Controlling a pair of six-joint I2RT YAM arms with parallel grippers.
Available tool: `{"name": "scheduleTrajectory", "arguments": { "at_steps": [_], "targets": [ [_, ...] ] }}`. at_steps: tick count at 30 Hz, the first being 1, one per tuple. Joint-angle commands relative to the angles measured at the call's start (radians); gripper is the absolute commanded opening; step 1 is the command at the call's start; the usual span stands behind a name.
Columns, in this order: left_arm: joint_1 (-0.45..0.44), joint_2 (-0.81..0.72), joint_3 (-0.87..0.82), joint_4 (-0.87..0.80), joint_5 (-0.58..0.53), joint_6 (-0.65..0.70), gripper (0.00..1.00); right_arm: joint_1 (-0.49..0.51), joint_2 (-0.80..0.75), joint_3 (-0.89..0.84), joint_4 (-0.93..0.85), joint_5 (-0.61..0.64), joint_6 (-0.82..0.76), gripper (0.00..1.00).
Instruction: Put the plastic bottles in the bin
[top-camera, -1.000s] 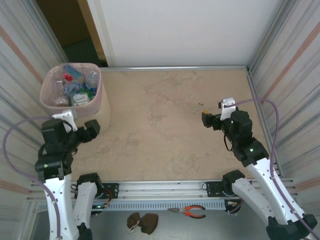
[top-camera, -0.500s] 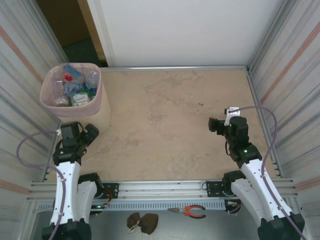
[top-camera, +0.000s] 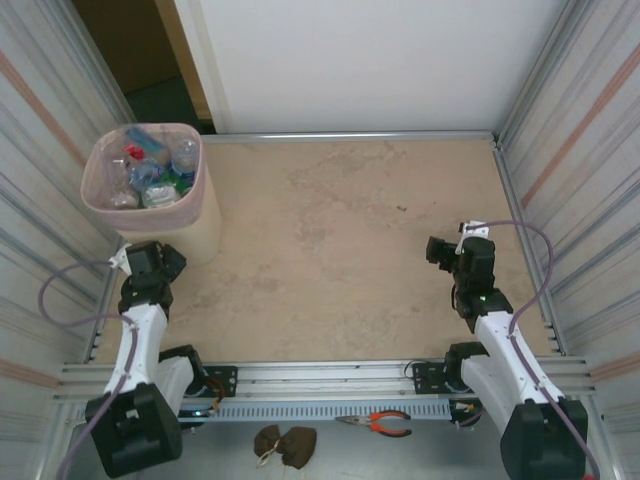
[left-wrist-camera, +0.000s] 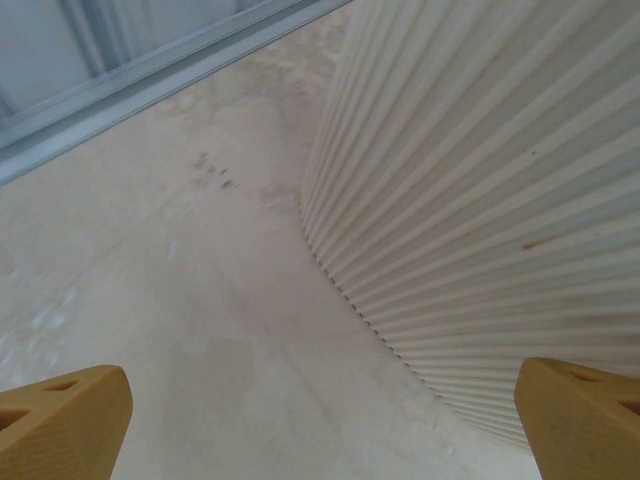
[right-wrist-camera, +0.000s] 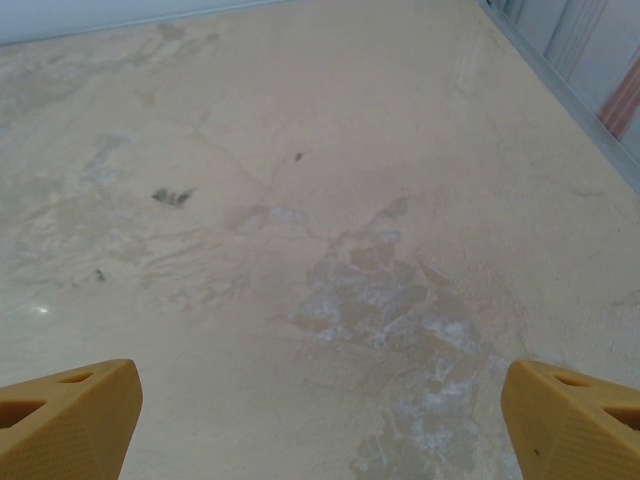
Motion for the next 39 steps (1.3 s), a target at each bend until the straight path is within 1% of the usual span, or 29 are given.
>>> {"name": "scheduleTrajectory", "arguments": {
  "at_steps": [1, 4, 7, 9, 11, 14, 16, 18, 21, 24, 27, 28, 29, 30, 31, 33, 37, 39],
  "targets": [
    [0.002, 0.04, -0.037, 0.273, 0.039, 0.13, 0.98, -0.018, 0.033, -0.038, 0.194, 0.0, -0.027, 0.93],
    [-0.003, 0.085, -0.115, 0.52, 0.135, 0.181, 0.99, -0.039, 0.105, -0.077, 0.331, -0.048, -0.058, 0.94],
    [-0.027, 0.173, -0.131, 0.667, 0.195, 0.243, 0.99, -0.057, 0.194, -0.074, 0.414, -0.097, -0.08, 0.95],
    [-0.052, 0.244, -0.123, 0.735, 0.235, 0.293, 0.99, -0.062, 0.277, -0.069, 0.474, -0.116, -0.083, 0.94],
    [-0.099, 0.319, -0.106, 0.811, 0.268, 0.363, 0.99, -0.065, 0.344, -0.059, 0.547, -0.137, -0.092, 0.95],
    [-0.17, 0.408, -0.073, 0.882, 0.277, 0.458, 0.99, -0.072, 0.445, -0.026, 0.608, -0.174, -0.109, 0.95],
    [-0.201, 0.449, -0.065, 0.932, 0.273, 0.507, 0.99, -0.081, 0.499, -0.01, 0.653, -0.204, -0.115, 0.95],
    [-0.203, 0.474, -0.042, 0.91, 0.291, 0.515, 0.99, -0.093, 0.54, -0.003, 0.69, -0.243, -0.113, 0.95],
    [-0.205, 0.514, -0.073, 1.006, 0.372, 0.546, 0.99, -0.116, 0.611, 0.002, 0.75, -0.281, -0.104, 0.95],
    [-0.205, 0.549, -0.095, 1.074, 0.424, 0.569, 0.99, -0.144, 0.684, -0.002, 0.825, -0.321, -0.083, 0.95],
    [-0.205, 0.602, -0.093, 1.117, 0.47, 0.583, 0.99, -0.158, 0.748, 0.011, 0.86, -0.35, -0.075, 0.95],
    [-0.205, 0.62, -0.084, 1.118, 0.496, 0.594, 0.99, -0.159, 0.755, 0.019, 0.864, -0.361, -0.08, 0.95],
    [-0.205, 0.632, -0.073, 1.112, 0.515, 0.61, 0.99, -0.158, 0.746, 0.032, 0.821, -0.371, -0.085, 0.95],
    [-0.208, 0.63, -0.057, 1.078, 0.526, 0.62, 0.99, -0.158, 0.748, 0.037, 0.808, -0.378, -0.089, 0.96],
    [-0.219, 0.623, -0.044, 1.037, 0.52, 0.635, 0.99, -0.158, 0.754, 0.037, 0.822, -0.384, -0.09, 0.96],
    [-0.235, 0.629, -0.037, 1.032, 0.509, 0.648, 0.99, -0.156, 0.753, 0.048, 0.794, -0.38, -0.093, 1.0],
    [-0.233, 0.63, -0.03, 1.016, 0.506, 0.649, 0.99, -0.131, 0.754, 0.064, 0.768, -0.324, -0.102, 0.99],
    [-0.234, 0.631, -0.031, 1.02, 0.507, 0.647, 0.99, -0.13, 0.756, 0.064, 0.766, -0.322, -0.1, 0.99]
  ]
}}
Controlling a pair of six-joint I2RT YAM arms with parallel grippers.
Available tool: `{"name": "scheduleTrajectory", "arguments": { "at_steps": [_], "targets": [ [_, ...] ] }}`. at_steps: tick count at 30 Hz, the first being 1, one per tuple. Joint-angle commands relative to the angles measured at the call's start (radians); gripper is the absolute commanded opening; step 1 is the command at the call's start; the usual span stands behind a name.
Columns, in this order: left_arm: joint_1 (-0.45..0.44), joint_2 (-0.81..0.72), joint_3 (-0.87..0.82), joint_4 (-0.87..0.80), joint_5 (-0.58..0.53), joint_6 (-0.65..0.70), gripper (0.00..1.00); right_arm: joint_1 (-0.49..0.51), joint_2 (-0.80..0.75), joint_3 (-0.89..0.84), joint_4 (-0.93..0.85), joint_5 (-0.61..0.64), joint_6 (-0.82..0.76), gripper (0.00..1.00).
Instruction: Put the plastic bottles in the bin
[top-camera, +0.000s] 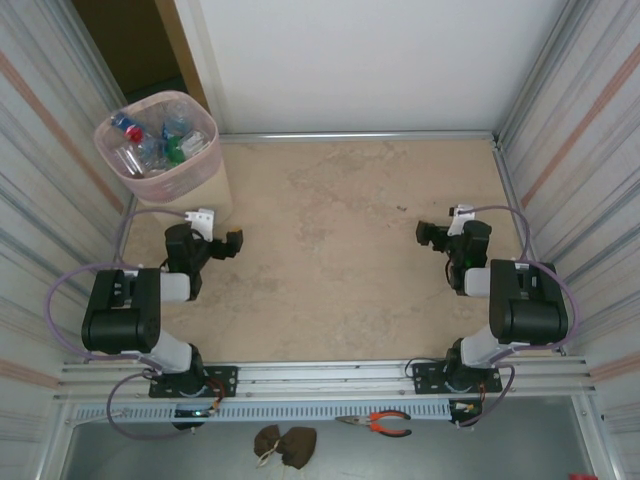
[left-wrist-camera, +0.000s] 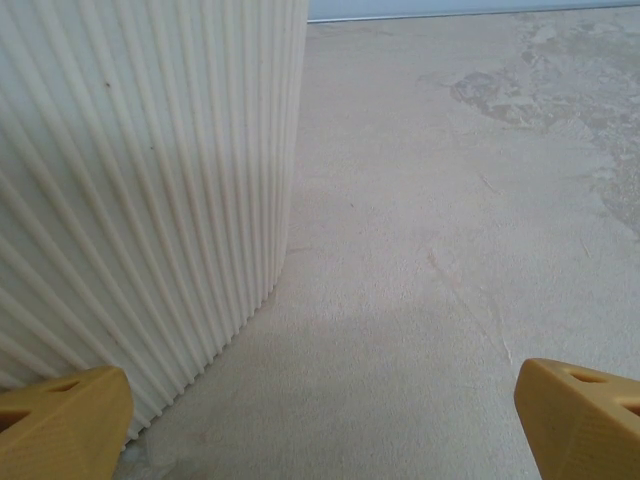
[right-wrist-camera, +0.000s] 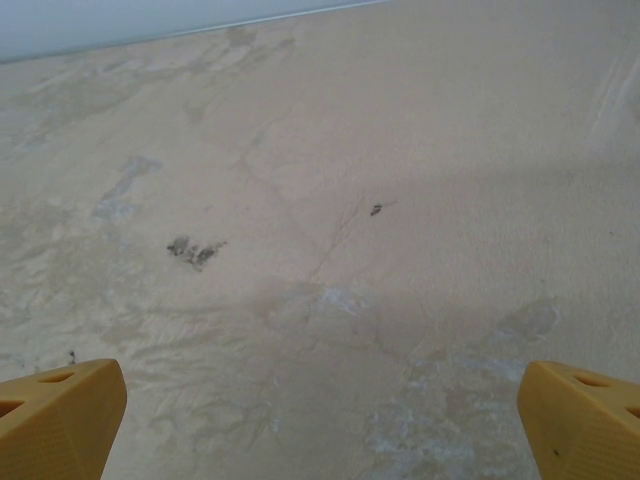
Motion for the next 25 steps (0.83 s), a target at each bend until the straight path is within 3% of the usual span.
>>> {"name": "scheduleTrajectory", "arguments": {
  "at_steps": [1, 9, 25],
  "targets": [
    [0.001, 0.001, 0.022, 0.006, 0.016, 0.033, 0.99, 0.009, 0.006, 0.017, -0.007, 0.019, -0.02, 0.99],
    [-0.022, -0.005, 0.027, -0.008, -0.085, 0.011, 0.99, 0.019, 0.004, 0.015, -0.007, 0.041, -0.022, 0.99],
    [-0.023, -0.004, 0.027, -0.007, -0.086, 0.011, 0.99, 0.016, 0.004, 0.017, -0.011, 0.044, -0.019, 0.99]
  ]
}}
